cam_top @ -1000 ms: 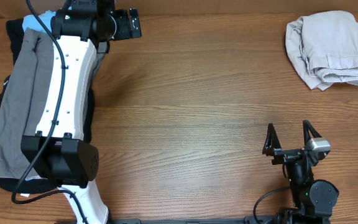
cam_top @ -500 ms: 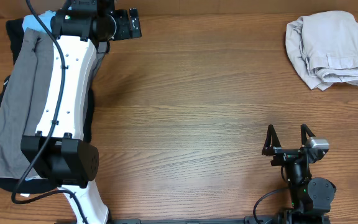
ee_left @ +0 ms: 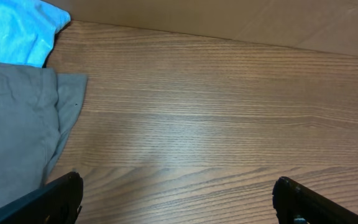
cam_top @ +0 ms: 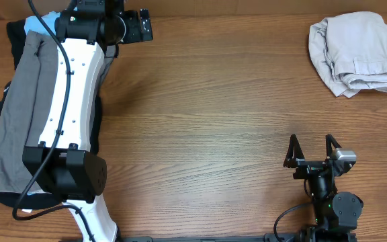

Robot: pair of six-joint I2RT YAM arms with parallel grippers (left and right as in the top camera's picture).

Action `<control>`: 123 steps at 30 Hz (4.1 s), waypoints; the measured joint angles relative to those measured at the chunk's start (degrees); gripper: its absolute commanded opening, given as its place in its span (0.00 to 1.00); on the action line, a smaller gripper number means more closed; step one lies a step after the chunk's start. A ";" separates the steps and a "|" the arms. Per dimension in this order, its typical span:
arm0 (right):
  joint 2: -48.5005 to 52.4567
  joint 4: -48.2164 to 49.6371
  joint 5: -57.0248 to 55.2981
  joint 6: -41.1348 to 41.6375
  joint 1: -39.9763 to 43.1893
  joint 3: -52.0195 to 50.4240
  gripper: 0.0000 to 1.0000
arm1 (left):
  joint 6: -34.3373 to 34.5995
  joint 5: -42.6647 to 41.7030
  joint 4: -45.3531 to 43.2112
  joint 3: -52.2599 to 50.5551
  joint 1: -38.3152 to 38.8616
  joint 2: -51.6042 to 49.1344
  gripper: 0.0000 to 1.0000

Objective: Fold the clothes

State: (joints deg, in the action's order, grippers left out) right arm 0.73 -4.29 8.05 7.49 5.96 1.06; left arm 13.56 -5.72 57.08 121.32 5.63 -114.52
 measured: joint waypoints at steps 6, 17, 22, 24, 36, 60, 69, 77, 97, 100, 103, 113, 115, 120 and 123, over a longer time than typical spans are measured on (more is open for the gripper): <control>0.00 -0.02 0.00 -0.02 0.00 0.00 1.00 | -0.04 0.28 0.15 0.00 0.00 0.00 1.00; 0.00 -0.02 0.02 -0.02 0.00 0.00 1.00 | -3.13 4.68 -5.33 -0.37 0.00 0.59 1.00; 0.00 -0.02 -0.02 0.02 0.00 0.00 1.00 | -7.32 4.48 -14.69 -8.07 0.00 8.37 1.00; 0.00 -0.04 0.00 -0.04 0.00 0.00 1.00 | -8.26 4.28 -20.13 -15.65 -0.17 14.91 1.00; -0.02 -0.09 -0.02 0.00 0.00 0.00 1.00 | -9.51 3.39 -37.97 -63.84 -3.91 51.67 1.00; -0.04 -0.13 -0.15 -0.02 0.00 0.00 1.00 | -7.74 4.96 -62.10 -116.87 -3.93 105.31 1.00; -0.04 -0.20 -0.15 0.00 0.00 0.00 1.00 | -6.64 5.18 -61.55 -120.48 -6.80 110.62 1.00; -0.04 -0.17 -0.15 0.00 0.00 0.00 1.00 | -6.25 5.18 -52.89 -120.83 -6.91 113.42 1.00; -0.04 -0.17 -0.15 -0.04 0.00 0.00 1.00 | -6.32 5.38 -52.70 -120.83 -6.91 113.52 1.00; -0.04 -0.17 -0.15 -0.02 0.00 0.00 1.00 | -6.32 5.38 -52.70 -120.83 -6.91 113.52 1.00; -0.04 -0.17 -0.13 0.00 0.00 0.00 1.00 | -6.32 5.38 -52.70 -120.83 -6.91 113.52 1.00; -0.04 -0.20 -0.17 0.00 0.00 0.00 1.00 | -6.32 5.38 -52.70 -120.83 -6.91 113.52 1.00; -0.04 -0.17 -0.15 0.00 0.00 0.00 1.00 | -6.34 5.38 -52.70 -120.83 -6.91 113.52 1.00; -0.04 -0.17 -0.17 0.02 0.00 0.00 1.00 | -6.34 5.38 -52.70 -120.83 -6.91 113.52 1.00; -0.04 -0.20 -0.15 -0.02 0.00 0.00 1.00 | -6.34 5.38 -52.70 -120.83 -6.91 113.52 1.00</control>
State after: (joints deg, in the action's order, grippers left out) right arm 0.69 -4.49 7.90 7.46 5.96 1.06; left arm 7.22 -0.34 4.38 0.49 -1.28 -0.99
